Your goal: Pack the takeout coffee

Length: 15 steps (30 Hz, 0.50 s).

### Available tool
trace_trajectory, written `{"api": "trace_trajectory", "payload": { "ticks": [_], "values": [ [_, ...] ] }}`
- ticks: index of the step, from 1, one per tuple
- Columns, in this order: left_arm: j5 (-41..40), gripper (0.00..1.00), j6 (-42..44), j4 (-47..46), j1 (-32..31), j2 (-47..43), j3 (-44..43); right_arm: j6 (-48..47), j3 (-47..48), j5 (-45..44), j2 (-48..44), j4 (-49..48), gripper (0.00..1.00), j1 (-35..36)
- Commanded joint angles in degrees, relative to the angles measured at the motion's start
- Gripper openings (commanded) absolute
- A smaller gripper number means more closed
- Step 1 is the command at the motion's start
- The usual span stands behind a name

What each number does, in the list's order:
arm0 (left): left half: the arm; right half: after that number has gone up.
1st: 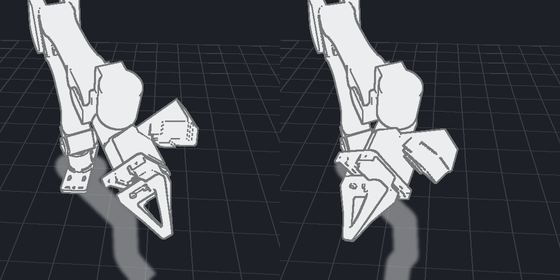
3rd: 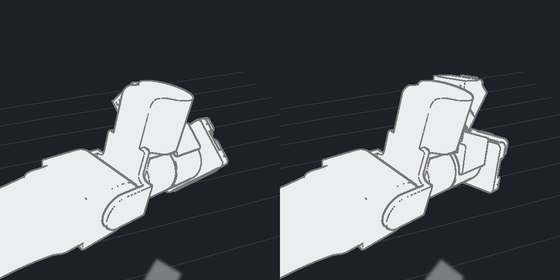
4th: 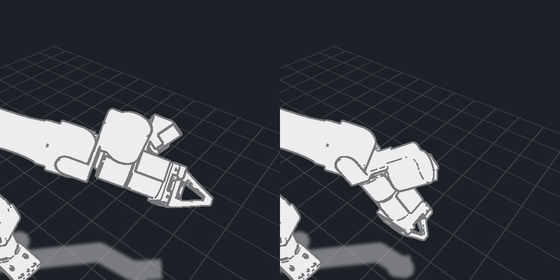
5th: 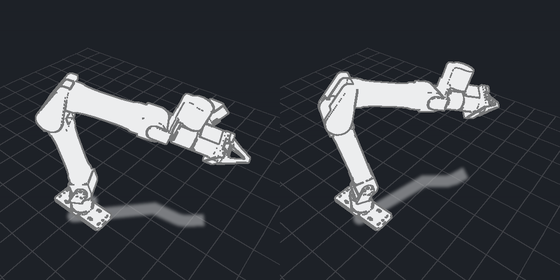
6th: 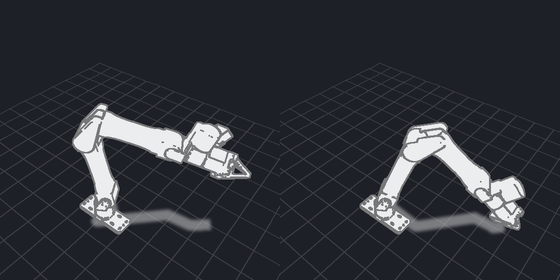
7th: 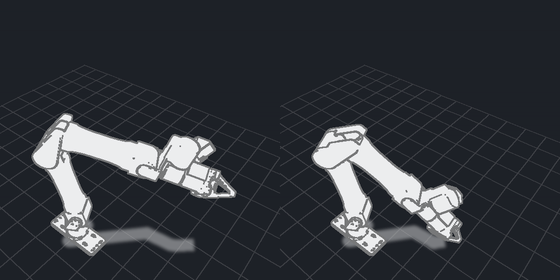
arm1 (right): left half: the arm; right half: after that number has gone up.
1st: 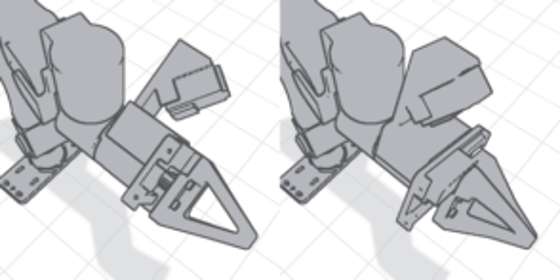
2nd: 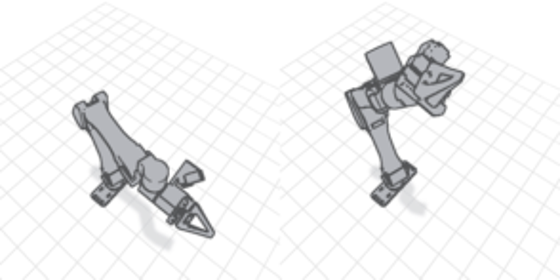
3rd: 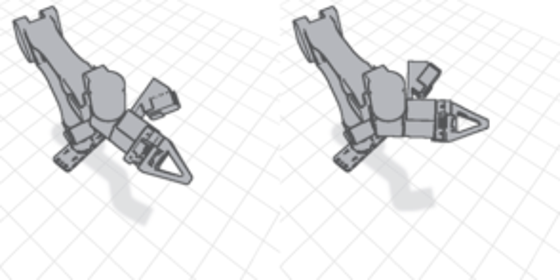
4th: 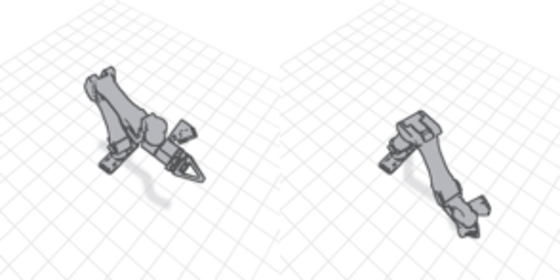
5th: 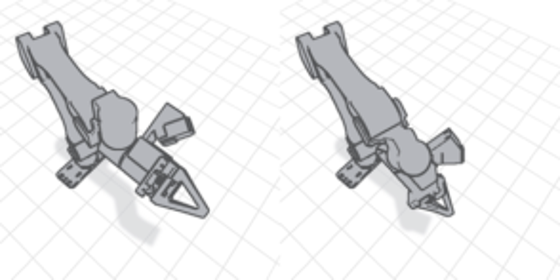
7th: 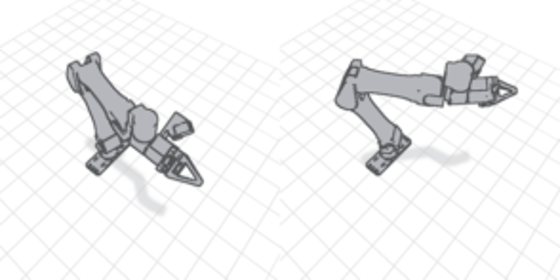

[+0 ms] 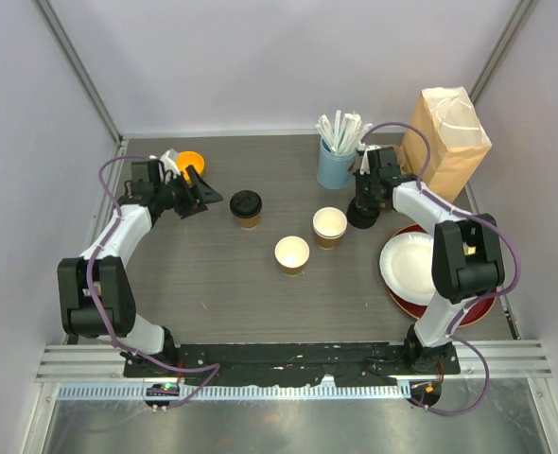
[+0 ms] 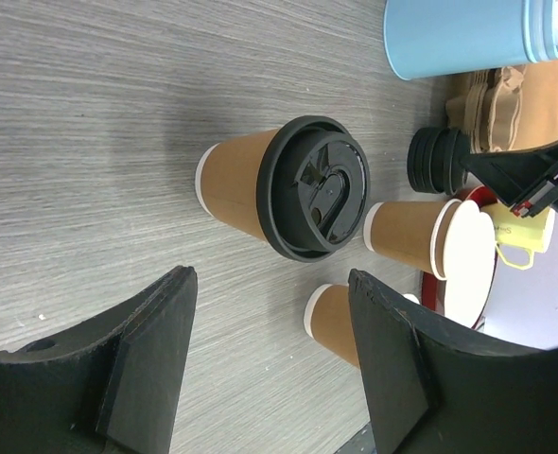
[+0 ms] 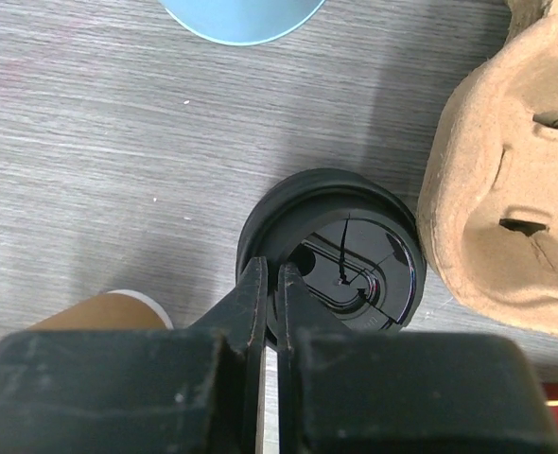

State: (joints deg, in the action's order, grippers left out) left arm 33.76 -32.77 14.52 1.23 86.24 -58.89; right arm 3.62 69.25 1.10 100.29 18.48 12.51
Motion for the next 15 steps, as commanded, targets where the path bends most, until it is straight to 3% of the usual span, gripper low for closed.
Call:
{"api": "trace_trajectory", "payload": {
  "ticks": [1,11,15],
  "values": [
    [1.40,0.68,0.52,-0.55,0.17,-1.42,-2.63,-0.62,1.94,2.05,-6.68,0.33,0.01,-0.12],
    [4.37,0.62,4.90,1.38,-0.44,-4.49,-4.21,-5.46,1.59,3.73,-15.81,0.68,0.01,0.93],
    [4.91,0.61,19.53,15.91,-6.23,-5.20,-9.65,-7.04,1.59,4.43,-19.25,0.68,0.01,2.07]
  ]
}}
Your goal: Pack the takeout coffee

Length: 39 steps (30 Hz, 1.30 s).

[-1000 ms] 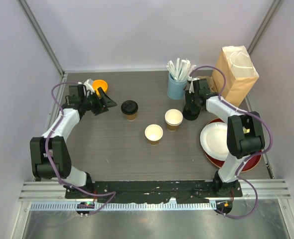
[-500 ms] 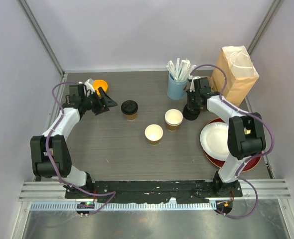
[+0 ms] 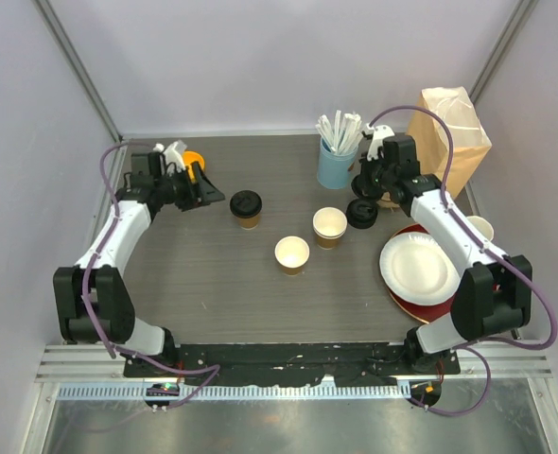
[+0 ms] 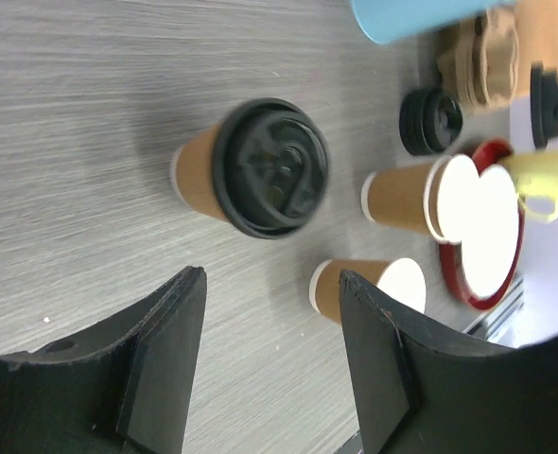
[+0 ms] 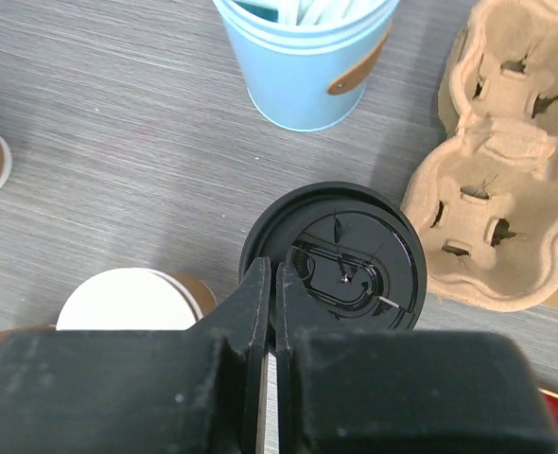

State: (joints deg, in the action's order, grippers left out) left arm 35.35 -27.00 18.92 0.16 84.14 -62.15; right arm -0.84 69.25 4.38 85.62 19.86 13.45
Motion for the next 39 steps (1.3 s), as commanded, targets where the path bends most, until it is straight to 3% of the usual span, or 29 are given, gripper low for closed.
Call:
{"api": "trace_trajectory", "payload": {
  "ticks": [1,4,8,13,21,24,31,34,39],
  "values": [
    [3.14,0.62,16.43,14.10,-6.74,-2.93,-9.19,-3.20,1.85,1.15,-5.11,-0.61,0.01,1.57],
    [-1.94,0.63,25.73,22.36,-15.08,-2.14,-13.24,-4.34,2.03,0.89,-6.61,-0.08,0.01,2.28],
    [-10.98,0.67,30.08,22.93,-26.32,0.23,-14.23,-5.13,1.94,1.15,-8.36,0.62,0.01,2.98],
    [-19.87,0.68,31.31,20.64,-31.97,8.12,-15.80,-5.57,2.11,0.37,-10.04,1.76,0.01,5.00],
    [-19.88,0.65,27.36,15.72,-36.99,15.96,-17.74,-6.63,1.32,-1.22,-11.80,3.08,0.01,6.94],
    [-22.26,0.59,27.36,16.06,-37.25,18.16,-17.48,-6.72,1.32,-1.13,-12.67,3.26,0.01,7.29],
    [-19.80,0.12,29.28,19.03,-37.25,17.03,-17.56,-8.12,2.02,-2.80,-12.50,4.14,0.01,9.40],
    [-21.55,0.00,32.09,23.69,-37.25,16.76,-19.06,-8.21,1.94,-2.98,-12.41,4.22,0.01,9.84],
    [-26.38,0.00,36.40,27.05,-37.25,14.57,-18.45,-9.26,1.94,-2.71,-12.32,4.14,0.01,12.47]
  ]
}}
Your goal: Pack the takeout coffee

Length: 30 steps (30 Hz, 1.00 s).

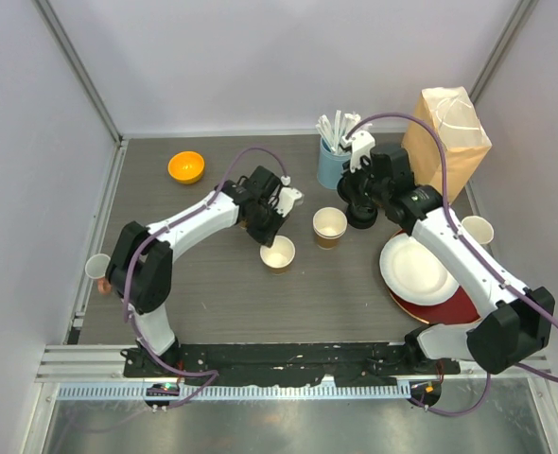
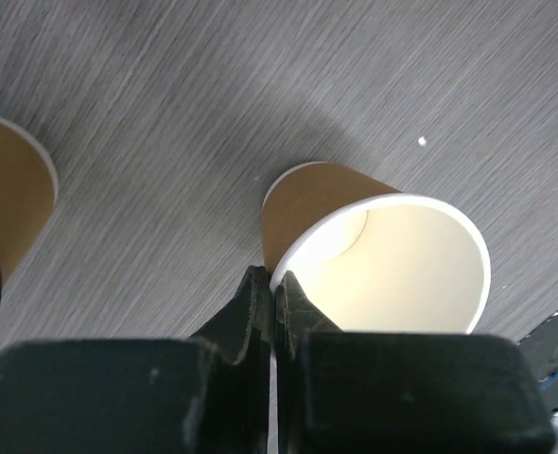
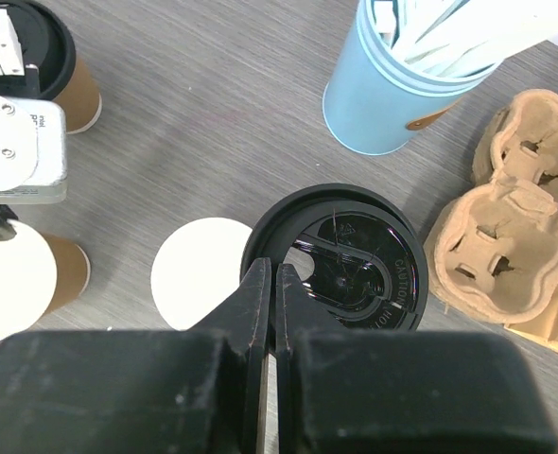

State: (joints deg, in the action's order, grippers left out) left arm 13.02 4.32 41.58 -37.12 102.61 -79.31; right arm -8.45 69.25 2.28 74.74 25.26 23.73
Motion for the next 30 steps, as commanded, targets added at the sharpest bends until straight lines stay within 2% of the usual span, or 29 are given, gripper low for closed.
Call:
{"api": "trace_trajectory", "payload": {
  "ticks": [1,3,5,8,9,11,12,16,22,26,30],
  "values": [
    [-5.53,0.00,5.70,4.30,0.03,-4.25,-0.94,-2.18,1.94,-0.61,-1.53,-1.26,0.01,2.99],
    [-5.81,0.00,6.76,3.33,0.30,-4.70,0.11,-3.85,2.11,-0.44,-1.53,-1.17,0.01,5.27],
    [-2.75,0.00,7.89,2.89,0.56,-4.70,0.56,-4.73,2.38,0.52,-1.44,-0.56,0.01,6.41],
    [2.27,0.09,8.87,2.45,1.79,-4.61,0.82,-6.58,2.73,2.19,-1.70,0.32,0.01,8.17],
    [2.36,0.18,9.30,2.02,2.23,-4.52,0.91,-7.54,2.73,2.81,-1.79,0.58,0.01,8.96],
    [2.80,0.29,9.83,2.01,2.76,-4.26,1.17,-8.60,2.64,4.47,-2.23,1.46,0.01,9.67],
    [3.07,0.44,9.75,2.01,3.37,-4.26,1.09,-9.21,2.73,4.83,-2.40,2.16,0.01,10.37],
    [7.89,0.61,7.29,2.19,6.00,-6.18,0.56,-11.58,2.99,8.08,-2.84,4.27,0.01,12.12],
    [20.89,0.71,4.21,3.50,13.82,-13.57,-0.50,-17.21,0.80,15.82,-3.46,3.48,0.01,18.36],
    [23.20,0.72,2.02,4.12,19.45,-16.38,0.38,-20.02,2.72,16.44,1.27,3.66,0.01,24.25],
    [22.49,0.71,0.08,3.51,24.63,-17.88,2.31,-20.73,5.97,16.61,7.16,3.22,0.01,26.28]
  ]
}}
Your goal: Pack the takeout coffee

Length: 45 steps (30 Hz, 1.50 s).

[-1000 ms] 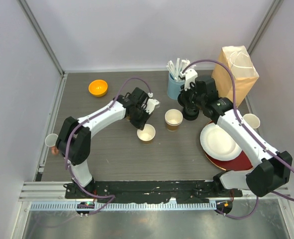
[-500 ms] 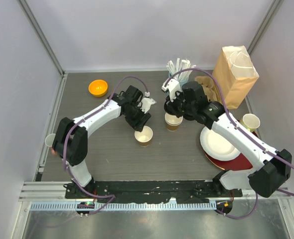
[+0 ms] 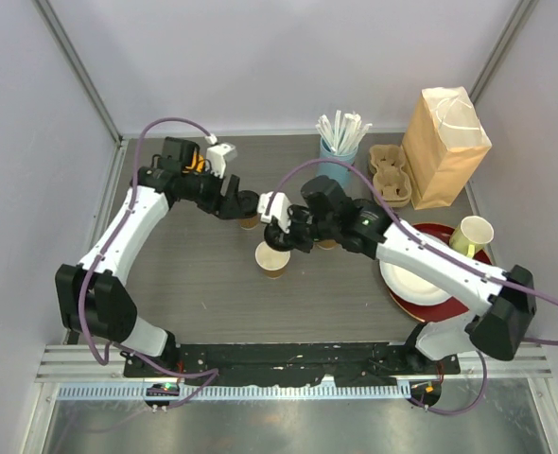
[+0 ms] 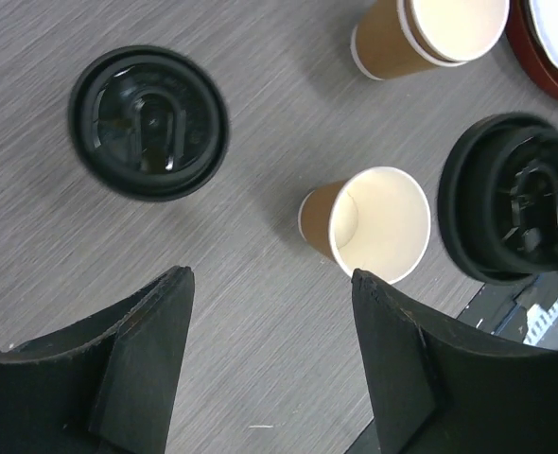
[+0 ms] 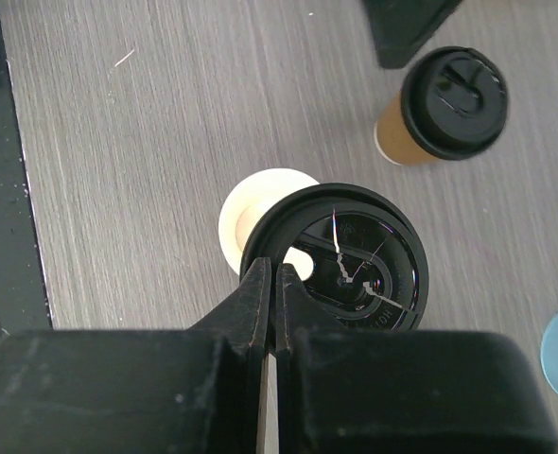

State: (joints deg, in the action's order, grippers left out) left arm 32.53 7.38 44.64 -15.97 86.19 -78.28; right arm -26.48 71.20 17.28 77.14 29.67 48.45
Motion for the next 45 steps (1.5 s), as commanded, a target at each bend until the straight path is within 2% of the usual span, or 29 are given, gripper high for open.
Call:
{"api": "trace_trajectory", "payload": {
  "ticks": [1,5,15,35,45],
  "values": [
    [2.97,0.71,-3.24,0.18,4.09,-1.90,1.72,-2.79,4.47,1.53,7.12,-1.19,0.01,1.91],
    [2.01,0.71,-3.33,-0.43,6.38,-2.69,3.83,-3.05,5.00,-0.05,11.09,-0.49,0.01,3.67],
    [2.80,0.71,-3.86,-2.02,6.56,-2.09,4.10,-3.23,3.68,0.92,14.35,-3.48,0.01,5.34],
    [3.15,0.70,-3.60,-1.67,6.56,-1.73,3.31,0.99,-5.19,0.12,12.60,-10.86,0.01,5.26],
    [4.81,0.70,-5.09,-2.72,6.48,-1.99,5.15,4.06,-10.11,4.86,11.63,-15.95,0.01,2.71]
  ]
}}
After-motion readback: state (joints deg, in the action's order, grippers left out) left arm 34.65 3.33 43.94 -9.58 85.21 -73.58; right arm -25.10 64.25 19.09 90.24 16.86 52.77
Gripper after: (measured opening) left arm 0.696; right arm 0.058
